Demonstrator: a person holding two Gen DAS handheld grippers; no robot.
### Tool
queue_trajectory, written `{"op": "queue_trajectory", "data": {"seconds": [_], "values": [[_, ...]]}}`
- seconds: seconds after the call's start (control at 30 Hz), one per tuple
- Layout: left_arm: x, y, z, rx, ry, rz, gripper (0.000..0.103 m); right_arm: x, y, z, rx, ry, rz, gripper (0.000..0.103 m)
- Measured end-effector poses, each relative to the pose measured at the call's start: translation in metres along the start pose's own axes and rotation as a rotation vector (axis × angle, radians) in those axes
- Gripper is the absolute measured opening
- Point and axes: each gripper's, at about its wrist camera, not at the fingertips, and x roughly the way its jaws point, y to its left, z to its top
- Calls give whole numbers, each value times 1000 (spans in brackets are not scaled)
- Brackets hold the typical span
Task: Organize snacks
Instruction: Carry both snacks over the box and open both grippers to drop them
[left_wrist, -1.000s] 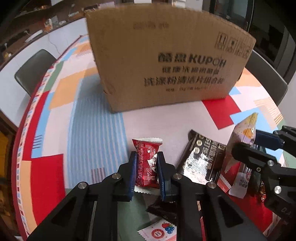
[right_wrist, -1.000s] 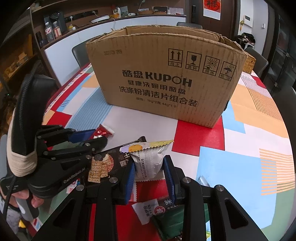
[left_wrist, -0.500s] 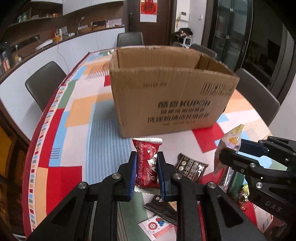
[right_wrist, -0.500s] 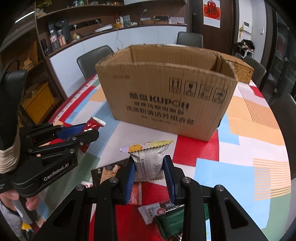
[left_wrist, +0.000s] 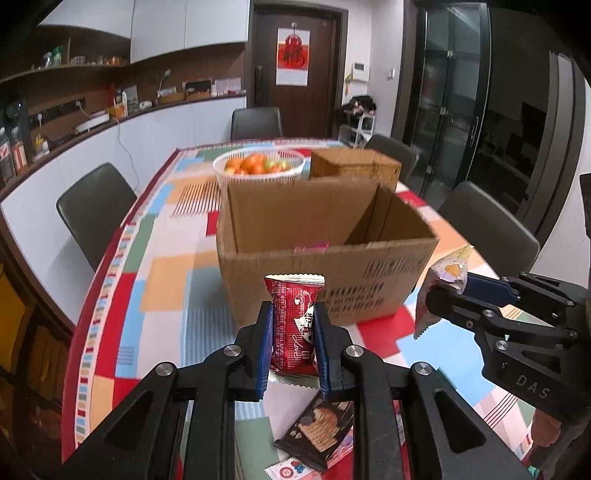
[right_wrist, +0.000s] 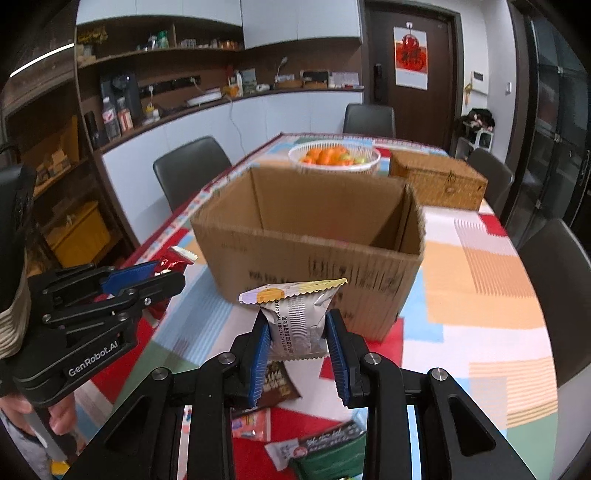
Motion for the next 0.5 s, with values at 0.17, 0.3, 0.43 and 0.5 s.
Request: {"op": "queue_trajectory", "data": {"seconds": [0.17,0.3,0.43,0.5], "values": [[-15,-6,19,12,-54,-10,21,-19,-4,16,1,-63,2,31],[-21,-10,33,23,-85,-5,21,-29,-7,26,2,-102,7,31],[-23,-11,50,30,-106,4,21,-35,-10,39,0,-131,-6,31],[-22,-12,58,32,-110,-1,21,-36,-13,47,-1,-138,-9,31]]}}
